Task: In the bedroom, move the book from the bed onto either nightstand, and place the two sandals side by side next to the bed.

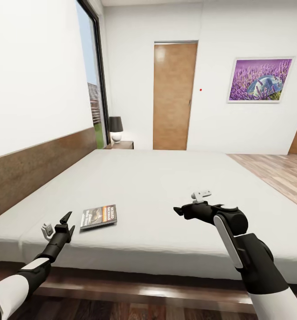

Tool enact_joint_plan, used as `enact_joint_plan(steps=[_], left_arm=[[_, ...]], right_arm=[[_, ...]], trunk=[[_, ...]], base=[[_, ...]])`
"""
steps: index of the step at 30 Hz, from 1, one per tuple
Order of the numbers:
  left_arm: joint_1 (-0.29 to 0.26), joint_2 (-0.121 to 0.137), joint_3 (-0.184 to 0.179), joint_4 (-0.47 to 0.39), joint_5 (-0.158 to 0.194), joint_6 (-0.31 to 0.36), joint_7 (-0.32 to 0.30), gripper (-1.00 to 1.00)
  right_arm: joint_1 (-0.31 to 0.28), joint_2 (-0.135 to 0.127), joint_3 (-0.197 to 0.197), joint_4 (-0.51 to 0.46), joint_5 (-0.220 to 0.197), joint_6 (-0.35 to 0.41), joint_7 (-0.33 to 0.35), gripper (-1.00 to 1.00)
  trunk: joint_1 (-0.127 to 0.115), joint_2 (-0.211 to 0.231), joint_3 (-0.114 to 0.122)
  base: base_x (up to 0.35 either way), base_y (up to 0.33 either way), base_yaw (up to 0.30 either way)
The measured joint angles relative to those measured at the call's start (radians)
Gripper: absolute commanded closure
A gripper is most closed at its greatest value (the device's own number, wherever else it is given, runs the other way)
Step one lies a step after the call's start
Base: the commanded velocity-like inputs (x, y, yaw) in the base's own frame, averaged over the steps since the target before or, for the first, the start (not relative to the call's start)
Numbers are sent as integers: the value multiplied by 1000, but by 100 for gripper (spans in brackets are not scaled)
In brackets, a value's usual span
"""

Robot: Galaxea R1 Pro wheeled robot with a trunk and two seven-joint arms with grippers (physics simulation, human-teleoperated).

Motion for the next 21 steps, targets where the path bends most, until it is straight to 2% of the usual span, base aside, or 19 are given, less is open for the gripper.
enact_joint_plan(steps=[21], left_arm=[[0, -1, 0, 0, 0, -1, -1, -100]], right_arm=[[-1, 0, 1, 0, 0, 0, 0, -100]], trunk=[[0, 0, 0]], base=[[42, -15, 0]])
